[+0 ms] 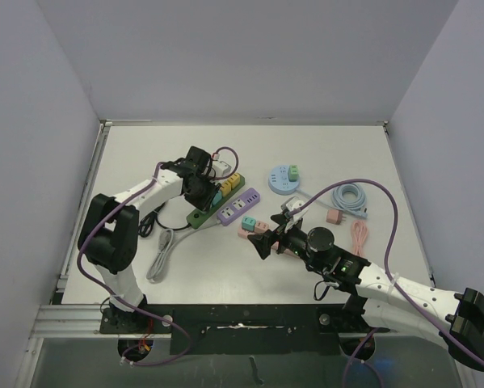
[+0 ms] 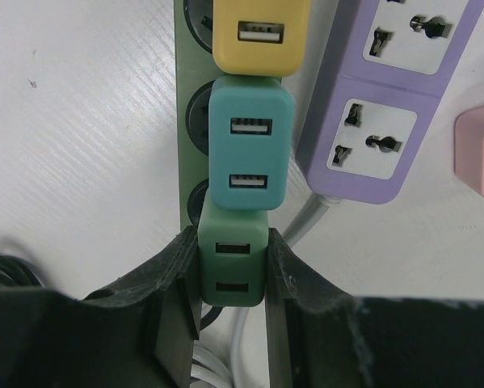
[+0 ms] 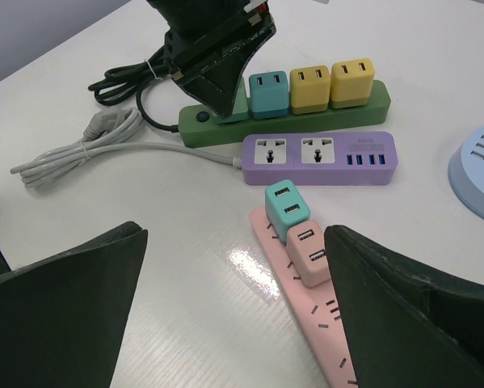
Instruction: Insert the plug
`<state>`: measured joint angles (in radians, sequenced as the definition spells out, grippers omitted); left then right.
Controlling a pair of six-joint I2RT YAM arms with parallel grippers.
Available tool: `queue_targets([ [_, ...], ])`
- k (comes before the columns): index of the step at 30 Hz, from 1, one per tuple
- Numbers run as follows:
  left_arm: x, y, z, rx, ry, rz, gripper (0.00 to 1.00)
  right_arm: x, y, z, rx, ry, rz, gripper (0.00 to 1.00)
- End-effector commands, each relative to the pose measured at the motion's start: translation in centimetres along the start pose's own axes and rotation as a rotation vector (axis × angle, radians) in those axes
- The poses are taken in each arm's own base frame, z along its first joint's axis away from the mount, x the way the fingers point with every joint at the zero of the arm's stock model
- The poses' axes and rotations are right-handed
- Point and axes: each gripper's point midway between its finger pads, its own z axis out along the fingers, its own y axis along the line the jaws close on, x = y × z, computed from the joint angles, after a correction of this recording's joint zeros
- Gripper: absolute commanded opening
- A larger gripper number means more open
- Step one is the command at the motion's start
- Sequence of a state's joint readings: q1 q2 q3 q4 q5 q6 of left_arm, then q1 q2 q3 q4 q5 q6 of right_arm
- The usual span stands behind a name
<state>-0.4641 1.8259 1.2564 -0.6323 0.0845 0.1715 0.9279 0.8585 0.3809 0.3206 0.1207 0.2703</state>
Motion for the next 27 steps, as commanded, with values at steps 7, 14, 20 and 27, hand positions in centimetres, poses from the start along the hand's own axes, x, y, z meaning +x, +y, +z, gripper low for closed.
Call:
queue_targets([
  [7,5.3,3.3,3.1,-0.157,0.195,-0.045,0.13,-2.7,-0.2,0.0,0.01,-0.093,0.005,0.97],
  [14,-2.2,3.1,-2.1,-0.132,-0.029,-0.054,0.45,-2.9,0.1,-0.2,-0.006,-0.096,0.003,0.98],
  [20,-4.5,2.3,-5.2,-0.086,-0.148,-0.058,0.57,-2.8,0.1,-0.3,-0.006,-0.095,0.006,0.98],
  [27,-7.5,1.1,-9.6,-0.011,-0.353,-0.083,0.7,-3.0,0.0,-0.3,-0.001,-0.097,0.011,0.98],
])
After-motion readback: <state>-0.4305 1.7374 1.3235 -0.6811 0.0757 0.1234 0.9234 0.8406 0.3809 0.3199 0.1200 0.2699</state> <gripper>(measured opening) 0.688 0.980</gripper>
